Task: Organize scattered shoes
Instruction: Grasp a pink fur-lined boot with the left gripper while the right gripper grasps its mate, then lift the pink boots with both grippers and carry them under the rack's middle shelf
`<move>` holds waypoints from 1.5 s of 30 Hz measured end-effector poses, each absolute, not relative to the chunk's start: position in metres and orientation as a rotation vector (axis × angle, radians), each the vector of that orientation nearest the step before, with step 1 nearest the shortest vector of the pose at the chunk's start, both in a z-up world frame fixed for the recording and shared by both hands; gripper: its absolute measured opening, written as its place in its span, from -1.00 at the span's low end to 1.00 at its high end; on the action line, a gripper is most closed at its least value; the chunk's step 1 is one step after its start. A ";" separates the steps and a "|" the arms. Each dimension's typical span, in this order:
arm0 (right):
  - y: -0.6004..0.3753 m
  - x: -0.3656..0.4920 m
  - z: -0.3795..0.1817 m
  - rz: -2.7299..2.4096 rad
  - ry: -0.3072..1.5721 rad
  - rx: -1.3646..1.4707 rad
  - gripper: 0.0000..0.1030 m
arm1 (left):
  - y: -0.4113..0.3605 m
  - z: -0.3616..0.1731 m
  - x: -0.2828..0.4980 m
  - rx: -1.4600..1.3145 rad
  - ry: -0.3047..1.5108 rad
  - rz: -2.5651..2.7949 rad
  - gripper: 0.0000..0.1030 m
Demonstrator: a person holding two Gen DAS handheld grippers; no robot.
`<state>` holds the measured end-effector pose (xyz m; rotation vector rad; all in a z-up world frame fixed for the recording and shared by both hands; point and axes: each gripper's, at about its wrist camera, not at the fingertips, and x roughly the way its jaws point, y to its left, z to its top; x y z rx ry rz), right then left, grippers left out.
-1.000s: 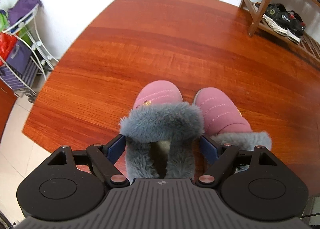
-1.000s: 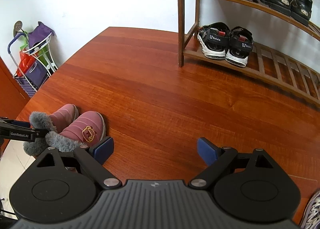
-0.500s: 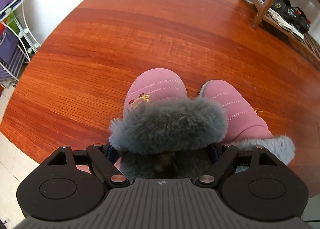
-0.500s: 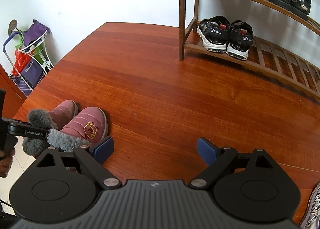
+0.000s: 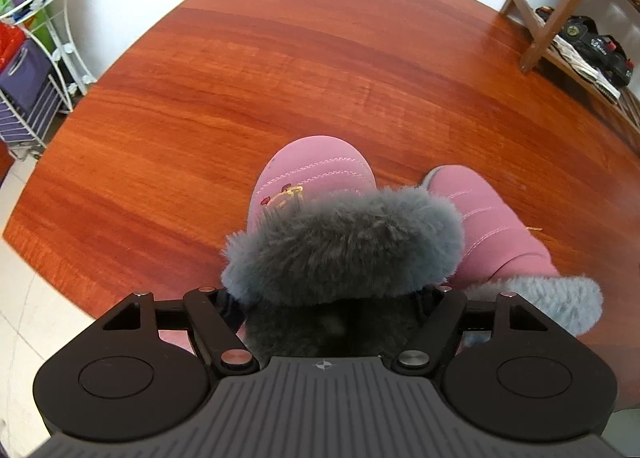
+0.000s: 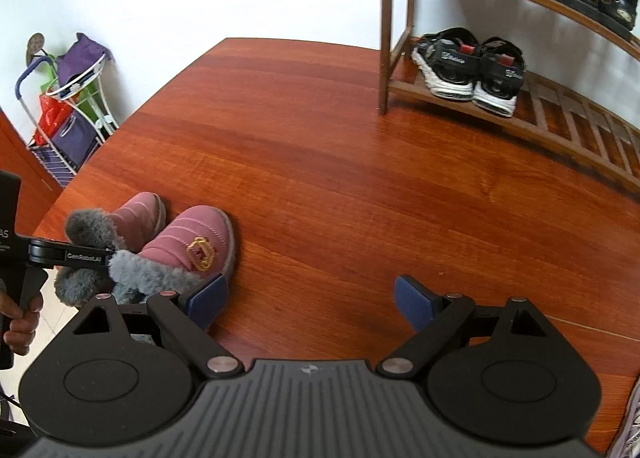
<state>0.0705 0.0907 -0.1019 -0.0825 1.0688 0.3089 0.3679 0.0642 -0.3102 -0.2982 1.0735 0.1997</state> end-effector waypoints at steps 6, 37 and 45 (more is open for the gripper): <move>0.121 0.066 -0.116 0.411 1.102 -0.079 0.82 | 0.071 -0.306 0.350 -0.332 1.077 0.223 0.43; 0.252 0.080 -0.210 0.327 1.202 -0.121 0.86 | 0.098 -0.264 0.276 -0.443 0.973 0.366 0.44; 0.263 0.081 -0.232 0.281 1.184 -0.217 0.86 | 0.103 -0.264 0.264 -0.469 0.971 0.400 0.44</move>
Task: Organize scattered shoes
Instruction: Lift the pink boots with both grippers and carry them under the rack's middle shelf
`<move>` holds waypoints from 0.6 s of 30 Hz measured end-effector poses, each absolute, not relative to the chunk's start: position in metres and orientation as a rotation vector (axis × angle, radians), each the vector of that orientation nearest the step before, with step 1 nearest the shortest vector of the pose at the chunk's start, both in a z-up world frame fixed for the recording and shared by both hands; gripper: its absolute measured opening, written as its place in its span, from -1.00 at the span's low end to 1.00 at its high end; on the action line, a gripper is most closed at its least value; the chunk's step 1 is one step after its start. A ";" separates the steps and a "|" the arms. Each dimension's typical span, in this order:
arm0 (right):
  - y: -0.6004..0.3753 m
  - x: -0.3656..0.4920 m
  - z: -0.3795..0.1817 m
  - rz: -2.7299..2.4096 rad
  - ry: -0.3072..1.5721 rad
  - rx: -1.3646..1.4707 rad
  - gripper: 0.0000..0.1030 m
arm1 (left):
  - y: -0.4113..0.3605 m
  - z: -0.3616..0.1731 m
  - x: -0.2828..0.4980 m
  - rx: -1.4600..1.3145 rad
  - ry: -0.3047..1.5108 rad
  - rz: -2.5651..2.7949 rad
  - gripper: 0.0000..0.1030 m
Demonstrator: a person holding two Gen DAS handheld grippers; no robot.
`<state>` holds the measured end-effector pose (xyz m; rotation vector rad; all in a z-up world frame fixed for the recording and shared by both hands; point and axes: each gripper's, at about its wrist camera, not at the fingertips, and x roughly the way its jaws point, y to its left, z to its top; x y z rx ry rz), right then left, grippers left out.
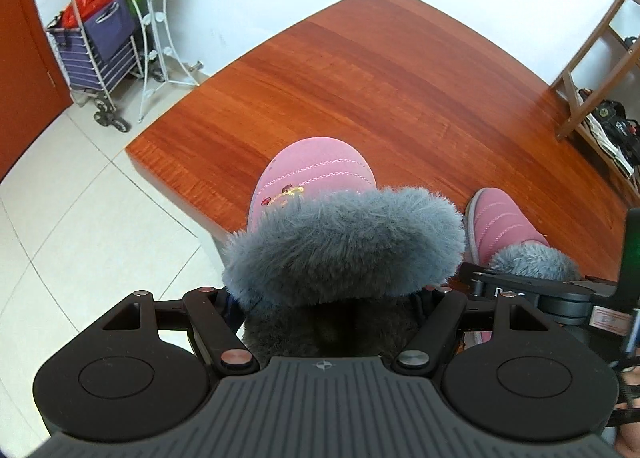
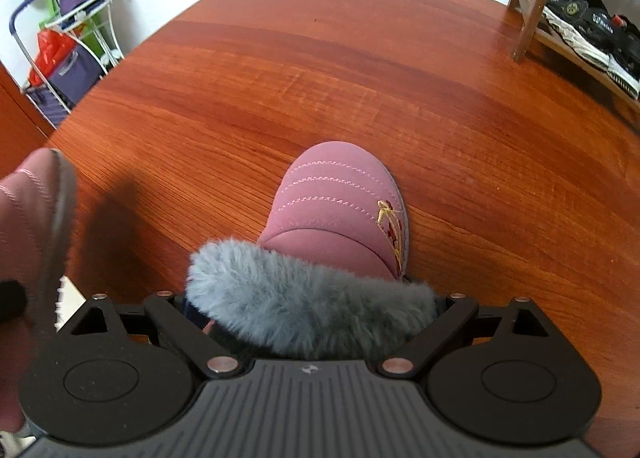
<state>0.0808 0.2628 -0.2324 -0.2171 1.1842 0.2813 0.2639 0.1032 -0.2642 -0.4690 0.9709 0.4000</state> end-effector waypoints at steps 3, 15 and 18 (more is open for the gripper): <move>0.264 0.079 -0.233 0.287 1.170 -0.239 0.85 | 0.102 -0.263 0.262 -0.470 0.968 0.405 0.44; 0.246 0.079 -0.224 0.316 1.122 -0.246 0.48 | 0.084 -0.259 0.280 -0.435 0.968 0.347 0.44; 0.232 0.083 -0.219 0.302 1.134 -0.212 0.47 | 0.076 -0.258 0.287 -0.423 0.970 0.328 0.44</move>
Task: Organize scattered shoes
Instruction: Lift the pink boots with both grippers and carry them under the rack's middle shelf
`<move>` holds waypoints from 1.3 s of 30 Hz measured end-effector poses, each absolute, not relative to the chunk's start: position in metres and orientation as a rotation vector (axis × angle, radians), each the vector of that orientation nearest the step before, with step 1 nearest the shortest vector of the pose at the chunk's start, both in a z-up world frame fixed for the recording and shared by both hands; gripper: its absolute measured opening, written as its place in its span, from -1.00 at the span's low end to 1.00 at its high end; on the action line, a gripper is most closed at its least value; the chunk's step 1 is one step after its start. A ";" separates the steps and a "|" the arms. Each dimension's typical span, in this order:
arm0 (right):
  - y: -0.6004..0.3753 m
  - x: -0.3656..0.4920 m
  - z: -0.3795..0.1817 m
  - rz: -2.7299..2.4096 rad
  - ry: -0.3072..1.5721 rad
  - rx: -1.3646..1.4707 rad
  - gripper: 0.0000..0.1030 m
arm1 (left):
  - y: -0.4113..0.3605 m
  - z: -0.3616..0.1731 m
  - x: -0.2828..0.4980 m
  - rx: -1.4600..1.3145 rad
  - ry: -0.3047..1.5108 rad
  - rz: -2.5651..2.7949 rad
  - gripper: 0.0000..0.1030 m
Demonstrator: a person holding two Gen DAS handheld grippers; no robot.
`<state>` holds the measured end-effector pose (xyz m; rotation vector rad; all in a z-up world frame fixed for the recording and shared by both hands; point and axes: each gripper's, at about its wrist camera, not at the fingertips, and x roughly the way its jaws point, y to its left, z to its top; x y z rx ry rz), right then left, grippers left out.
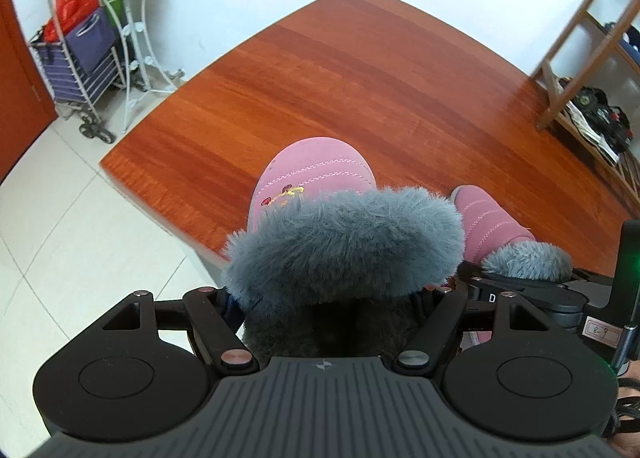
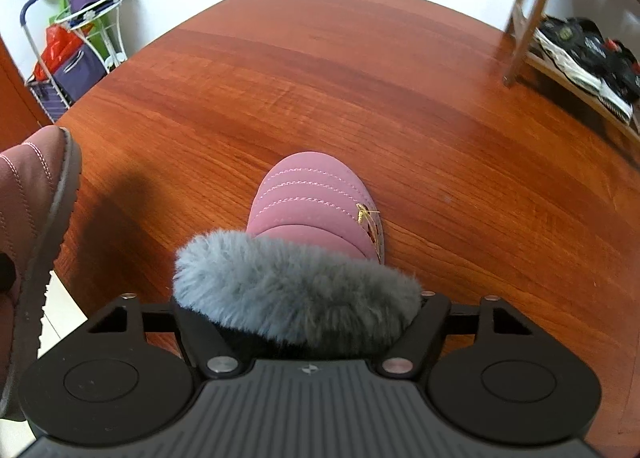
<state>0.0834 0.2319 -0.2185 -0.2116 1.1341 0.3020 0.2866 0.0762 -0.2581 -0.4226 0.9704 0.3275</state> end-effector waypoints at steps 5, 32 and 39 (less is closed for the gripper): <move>0.202 0.085 -0.206 0.278 1.134 -0.175 0.47 | 0.058 -0.256 0.302 -0.400 0.972 0.279 0.44; -0.026 0.091 -0.140 0.085 1.089 -0.091 0.48 | -0.144 -0.240 0.417 -0.263 0.974 -0.003 0.44; -0.095 0.111 -0.129 0.035 1.078 -0.073 0.48 | -0.206 -0.235 0.444 -0.234 0.969 -0.042 0.44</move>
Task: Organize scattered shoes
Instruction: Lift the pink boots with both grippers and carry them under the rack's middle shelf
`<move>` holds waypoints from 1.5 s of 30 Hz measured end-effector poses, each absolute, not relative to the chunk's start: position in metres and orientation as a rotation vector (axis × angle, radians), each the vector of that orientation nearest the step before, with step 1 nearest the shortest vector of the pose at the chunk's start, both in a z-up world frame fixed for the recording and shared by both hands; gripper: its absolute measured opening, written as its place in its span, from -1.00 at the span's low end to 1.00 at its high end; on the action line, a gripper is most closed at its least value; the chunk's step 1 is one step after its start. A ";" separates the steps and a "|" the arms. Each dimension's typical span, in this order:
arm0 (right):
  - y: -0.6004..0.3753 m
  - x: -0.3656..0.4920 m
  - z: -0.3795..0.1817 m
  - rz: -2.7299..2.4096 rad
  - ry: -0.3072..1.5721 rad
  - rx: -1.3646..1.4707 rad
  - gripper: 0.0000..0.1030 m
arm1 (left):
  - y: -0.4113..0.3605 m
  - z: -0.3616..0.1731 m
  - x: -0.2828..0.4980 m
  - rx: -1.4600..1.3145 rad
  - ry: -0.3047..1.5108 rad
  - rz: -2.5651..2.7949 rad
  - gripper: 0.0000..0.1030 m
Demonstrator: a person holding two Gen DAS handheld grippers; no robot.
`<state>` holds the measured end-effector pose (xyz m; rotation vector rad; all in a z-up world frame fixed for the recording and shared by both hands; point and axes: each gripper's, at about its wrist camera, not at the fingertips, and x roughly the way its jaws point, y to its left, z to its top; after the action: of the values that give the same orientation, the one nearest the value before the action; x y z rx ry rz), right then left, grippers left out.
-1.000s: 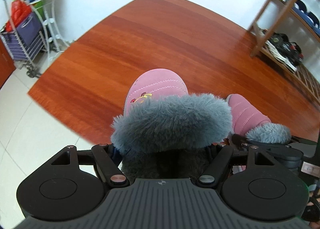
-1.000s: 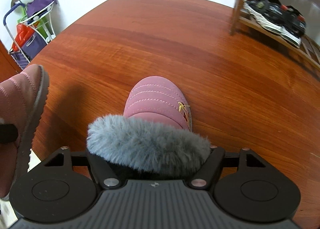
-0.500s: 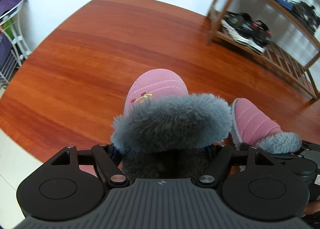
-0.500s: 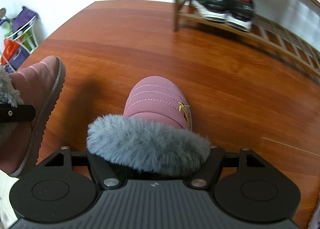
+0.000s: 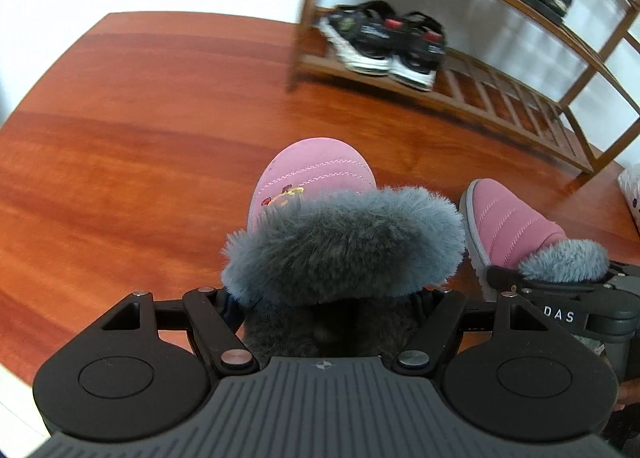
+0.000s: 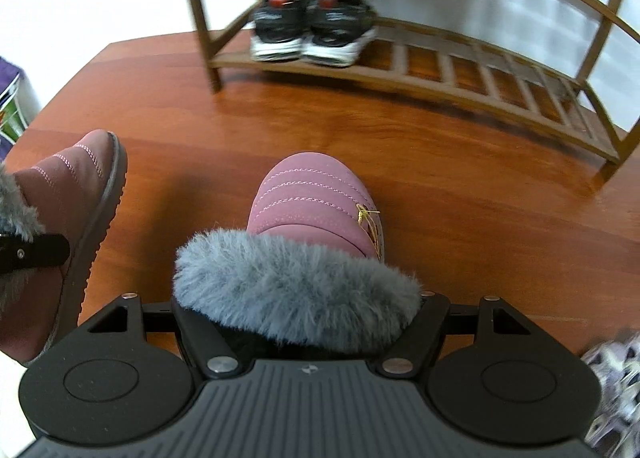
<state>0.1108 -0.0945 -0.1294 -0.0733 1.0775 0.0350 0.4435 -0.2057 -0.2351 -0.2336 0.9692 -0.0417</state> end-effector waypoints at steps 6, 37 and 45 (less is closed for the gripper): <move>-0.153 0.132 -0.126 0.012 1.061 -0.079 0.48 | -0.254 -0.239 0.472 -0.210 0.964 -0.068 0.44; -0.306 0.242 -0.126 -0.058 1.042 -0.031 0.48 | -0.418 -0.242 0.670 0.019 0.934 -0.157 0.44; -0.320 0.260 -0.134 -0.079 1.044 -0.022 0.48 | -0.435 -0.250 0.706 0.061 0.942 -0.164 0.44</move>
<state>0.2598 -0.3198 -0.1345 -0.0220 1.0439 -0.0792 0.7063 -0.4352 -0.2503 0.0614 0.9418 -0.1640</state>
